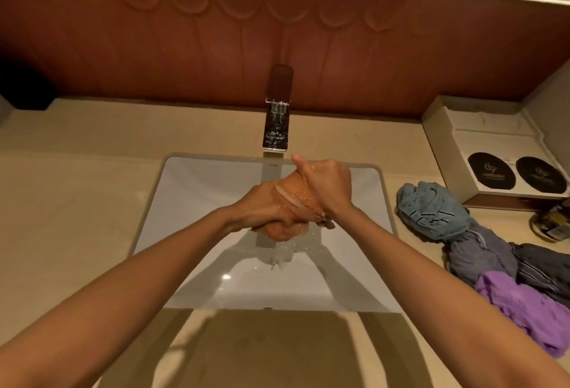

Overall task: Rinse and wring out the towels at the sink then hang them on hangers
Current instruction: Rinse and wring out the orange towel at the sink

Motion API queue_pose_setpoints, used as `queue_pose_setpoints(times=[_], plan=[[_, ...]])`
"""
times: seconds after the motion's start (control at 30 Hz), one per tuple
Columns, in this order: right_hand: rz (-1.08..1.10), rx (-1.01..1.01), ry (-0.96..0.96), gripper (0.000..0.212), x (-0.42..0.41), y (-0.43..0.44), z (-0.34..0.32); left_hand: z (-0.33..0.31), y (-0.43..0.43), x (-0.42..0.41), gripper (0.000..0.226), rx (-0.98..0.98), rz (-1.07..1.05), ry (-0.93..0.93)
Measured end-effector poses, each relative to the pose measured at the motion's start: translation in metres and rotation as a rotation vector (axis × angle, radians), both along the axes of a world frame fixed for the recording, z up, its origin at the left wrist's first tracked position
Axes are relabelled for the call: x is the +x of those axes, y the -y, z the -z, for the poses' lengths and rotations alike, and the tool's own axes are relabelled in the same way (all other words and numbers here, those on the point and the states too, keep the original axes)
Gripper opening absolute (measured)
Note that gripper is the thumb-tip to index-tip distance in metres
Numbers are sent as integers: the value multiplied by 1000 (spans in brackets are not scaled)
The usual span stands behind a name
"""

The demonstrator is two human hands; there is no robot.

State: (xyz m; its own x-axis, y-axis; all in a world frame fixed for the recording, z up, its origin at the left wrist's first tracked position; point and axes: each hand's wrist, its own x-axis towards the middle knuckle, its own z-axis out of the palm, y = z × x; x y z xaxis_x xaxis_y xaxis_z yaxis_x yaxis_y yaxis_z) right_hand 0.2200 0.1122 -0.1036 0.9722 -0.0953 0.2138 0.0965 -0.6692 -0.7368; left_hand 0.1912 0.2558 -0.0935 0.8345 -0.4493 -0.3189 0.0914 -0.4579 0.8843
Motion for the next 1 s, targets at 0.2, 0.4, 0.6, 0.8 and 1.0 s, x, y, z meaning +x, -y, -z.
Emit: queue_pose_setpoints(times=[0.2, 0.4, 0.6, 0.8, 1.0], plan=[[-178, -117, 290, 66, 12, 1, -1, 9, 3, 4, 31, -272, -12, -398], [32, -32, 98, 62, 3, 10, 10, 13, 10, 7, 16, -76, 18, -227], [535, 717, -601, 41, 0, 19, 18, 21, 4, -6, 83, 84, -336, 309], [262, 951, -835, 35, -9, 17, 22, 57, -10, -13, 127, 630, 102, 1244], [130, 831, -896, 33, -13, 18, -6, 25, -3, 14, 111, 585, 2, 1316]])
